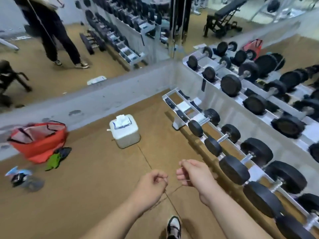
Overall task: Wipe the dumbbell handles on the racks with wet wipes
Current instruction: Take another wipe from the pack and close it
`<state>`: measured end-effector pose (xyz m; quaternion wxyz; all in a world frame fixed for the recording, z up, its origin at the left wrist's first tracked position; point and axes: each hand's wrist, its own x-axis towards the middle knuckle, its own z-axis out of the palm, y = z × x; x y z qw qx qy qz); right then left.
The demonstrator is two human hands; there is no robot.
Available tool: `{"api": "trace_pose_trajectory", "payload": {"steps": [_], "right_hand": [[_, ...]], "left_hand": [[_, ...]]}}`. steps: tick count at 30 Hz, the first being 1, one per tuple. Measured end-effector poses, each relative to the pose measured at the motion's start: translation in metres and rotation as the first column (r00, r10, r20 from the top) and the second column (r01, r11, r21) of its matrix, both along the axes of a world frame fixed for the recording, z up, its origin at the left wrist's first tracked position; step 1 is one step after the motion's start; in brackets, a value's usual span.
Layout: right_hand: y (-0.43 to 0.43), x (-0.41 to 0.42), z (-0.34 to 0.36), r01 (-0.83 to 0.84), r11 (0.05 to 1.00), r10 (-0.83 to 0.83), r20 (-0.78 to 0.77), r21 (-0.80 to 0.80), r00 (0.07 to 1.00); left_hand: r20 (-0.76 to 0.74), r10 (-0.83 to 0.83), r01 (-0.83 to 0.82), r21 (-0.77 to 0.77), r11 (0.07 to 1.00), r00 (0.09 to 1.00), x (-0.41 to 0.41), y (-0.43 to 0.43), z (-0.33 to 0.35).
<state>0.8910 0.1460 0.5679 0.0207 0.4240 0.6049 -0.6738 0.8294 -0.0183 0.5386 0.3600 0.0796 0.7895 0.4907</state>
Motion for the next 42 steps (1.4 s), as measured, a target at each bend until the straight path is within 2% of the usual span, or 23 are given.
{"api": "trace_pose_trajectory", "payload": {"steps": [3, 8, 12, 17, 20, 23, 27, 33, 35, 38, 42], "right_hand": [[0.014, -0.095, -0.008, -0.096, 0.995, 0.096, 0.0, 0.005, 0.995], [0.005, -0.218, -0.006, -0.224, 0.974, 0.225, 0.016, -0.037, 0.974], [-0.003, -0.327, -0.02, -0.274, 0.961, 0.275, 0.03, -0.034, 0.961], [-0.016, -0.454, -0.056, -0.257, 0.966, 0.258, 0.088, -0.028, 0.962], [-0.024, -0.532, -0.086, -0.285, 0.958, 0.284, 0.12, -0.007, 0.951], [-0.03, -0.588, -0.121, -0.31, 0.951, 0.305, 0.164, 0.004, 0.938], [-0.015, -0.659, -0.208, -0.344, 0.939, 0.335, 0.17, 0.022, 0.927], [0.016, -0.729, -0.392, -0.437, 0.897, 0.416, 0.21, 0.066, 0.885], [0.024, -0.753, -0.449, -0.517, 0.852, 0.494, 0.195, 0.085, 0.847], [0.033, -0.786, -0.512, -0.614, 0.776, 0.586, 0.193, 0.146, 0.787], [0.041, -0.814, -0.566, -0.651, 0.739, 0.612, 0.229, 0.173, 0.757]], "left_hand": [[-0.033, 0.106, -0.106, 0.001, 0.994, 0.994, -0.074, 0.006, 0.006], [0.0, 0.261, -0.261, -0.01, 0.965, 0.965, -0.169, -0.01, 0.015], [-0.002, 0.33, -0.33, -0.05, 0.943, 0.944, -0.273, -0.026, -0.006], [0.005, 0.312, -0.31, -0.106, 0.945, 0.95, -0.408, -0.037, -0.054], [-0.064, 0.228, -0.236, -0.181, 0.955, 0.972, -0.486, -0.038, -0.093], [-0.057, 0.186, -0.194, -0.215, 0.957, 0.981, -0.539, -0.037, -0.126], [-0.104, 0.168, -0.189, -0.239, 0.953, 0.98, -0.608, -0.026, -0.203], [-0.18, 0.072, -0.136, -0.37, 0.919, 0.981, -0.683, -0.005, -0.389], [-0.246, 0.061, -0.156, -0.385, 0.91, 0.967, -0.707, 0.007, -0.458], [-0.349, 0.002, -0.157, -0.416, 0.896, 0.937, -0.747, 0.023, -0.539], [-0.39, -0.071, -0.133, -0.47, 0.873, 0.918, -0.774, 0.03, -0.606]]}}
